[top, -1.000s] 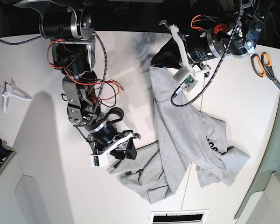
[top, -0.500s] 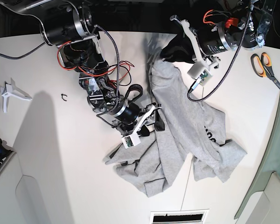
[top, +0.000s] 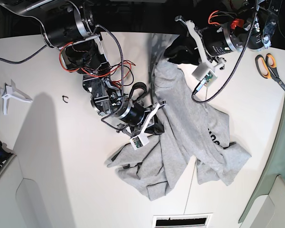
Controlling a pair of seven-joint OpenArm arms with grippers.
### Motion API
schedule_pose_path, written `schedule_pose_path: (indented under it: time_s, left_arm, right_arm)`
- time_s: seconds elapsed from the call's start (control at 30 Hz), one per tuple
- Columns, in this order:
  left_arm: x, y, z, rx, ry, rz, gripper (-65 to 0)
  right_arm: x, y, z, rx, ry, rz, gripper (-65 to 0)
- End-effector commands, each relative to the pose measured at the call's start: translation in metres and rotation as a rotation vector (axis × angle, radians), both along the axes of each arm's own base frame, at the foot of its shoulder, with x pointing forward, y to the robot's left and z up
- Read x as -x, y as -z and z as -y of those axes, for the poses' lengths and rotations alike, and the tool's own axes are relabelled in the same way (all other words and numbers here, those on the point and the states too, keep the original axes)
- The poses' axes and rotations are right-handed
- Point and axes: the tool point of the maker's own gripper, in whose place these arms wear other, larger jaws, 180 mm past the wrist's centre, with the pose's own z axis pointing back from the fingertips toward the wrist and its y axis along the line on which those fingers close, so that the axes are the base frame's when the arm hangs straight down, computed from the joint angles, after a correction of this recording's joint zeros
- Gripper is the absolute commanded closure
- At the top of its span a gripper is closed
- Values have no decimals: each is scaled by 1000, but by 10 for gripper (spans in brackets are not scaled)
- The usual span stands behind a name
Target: Layout the t-shirt on the table in an organized manner, then fold the t-shirt properly
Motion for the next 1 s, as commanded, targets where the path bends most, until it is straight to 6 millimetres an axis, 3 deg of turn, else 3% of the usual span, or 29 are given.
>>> schedule_pose_path:
  time_s: [0.0, 0.17, 0.33, 0.5, 0.67, 0.77, 0.97]
  left_arm:
    - [-3, -9, 2, 24, 6, 29, -169]
    - [-12, -7, -10, -37, -16, 71, -169]
    - [-33, -12, -44, -87, -136, 106, -169]
    - [-50, -22, -79, -129, -236, 155, -170]
    - [-53, -24, -89, -149, -257, 160, -170]
    - [-53, -24, -89, -149, -257, 160, -170]
    - [-53, -25, -88, -142, -258, 159, -169]
  right_arm:
    - [-20, -31, -7, -47, 6, 86, 0]
    - [-37, -67, -8, -69, 9, 193, 0]
    - [-55, -110, 0, -94, 44, 294, 0]
    - [-68, -135, 23, -64, 77, 315, 0]
    - [-62, -163, 64, -81, 153, 410, 0]
    - [-46, -162, 85, -24, 161, 424, 0]
    - [-2, -132, 111, 28, 172, 374, 0]
